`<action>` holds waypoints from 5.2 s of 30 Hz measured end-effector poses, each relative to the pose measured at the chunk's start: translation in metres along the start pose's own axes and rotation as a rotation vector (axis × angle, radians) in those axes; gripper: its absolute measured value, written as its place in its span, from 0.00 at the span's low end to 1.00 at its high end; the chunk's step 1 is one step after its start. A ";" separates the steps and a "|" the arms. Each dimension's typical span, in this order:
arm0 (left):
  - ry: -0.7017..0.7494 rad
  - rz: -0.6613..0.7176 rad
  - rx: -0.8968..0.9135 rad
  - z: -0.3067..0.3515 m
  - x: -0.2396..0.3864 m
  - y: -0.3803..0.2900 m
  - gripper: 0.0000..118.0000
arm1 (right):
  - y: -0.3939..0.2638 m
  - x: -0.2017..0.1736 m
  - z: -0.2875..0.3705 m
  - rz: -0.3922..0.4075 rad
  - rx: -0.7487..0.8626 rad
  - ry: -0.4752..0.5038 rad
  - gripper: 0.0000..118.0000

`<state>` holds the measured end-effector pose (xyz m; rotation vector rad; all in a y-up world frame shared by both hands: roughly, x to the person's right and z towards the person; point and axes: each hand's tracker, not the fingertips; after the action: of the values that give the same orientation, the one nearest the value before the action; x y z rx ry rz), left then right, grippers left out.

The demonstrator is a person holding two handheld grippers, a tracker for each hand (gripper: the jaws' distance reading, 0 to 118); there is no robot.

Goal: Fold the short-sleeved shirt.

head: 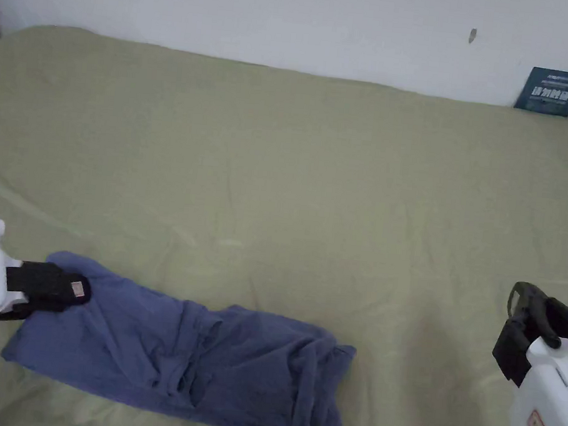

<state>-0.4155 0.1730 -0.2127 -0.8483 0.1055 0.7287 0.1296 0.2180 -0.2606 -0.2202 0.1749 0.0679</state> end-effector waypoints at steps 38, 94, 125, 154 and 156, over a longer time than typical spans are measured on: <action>-0.438 -0.173 -0.384 -0.139 0.149 -0.096 0.01 | -0.045 0.008 0.012 -0.022 -0.170 0.043 0.00; -0.123 -0.193 -0.296 -0.065 -0.052 0.079 0.27 | -0.116 -0.129 -0.152 -0.547 -0.763 0.938 0.00; 0.316 -0.172 0.002 0.039 -0.177 0.205 0.42 | -0.083 -0.139 -0.171 -0.521 -0.675 0.942 0.00; 0.110 -0.651 0.712 0.003 0.299 -0.129 0.01 | 0.056 0.024 0.022 -0.026 0.141 -0.076 0.00; 0.111 -0.655 0.716 0.006 0.299 -0.130 0.01 | 0.056 0.029 0.024 -0.024 0.144 -0.081 0.00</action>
<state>-0.1098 0.2833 -0.2332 -0.1975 0.1639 0.0006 0.1571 0.2797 -0.2544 -0.0762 0.0960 0.0396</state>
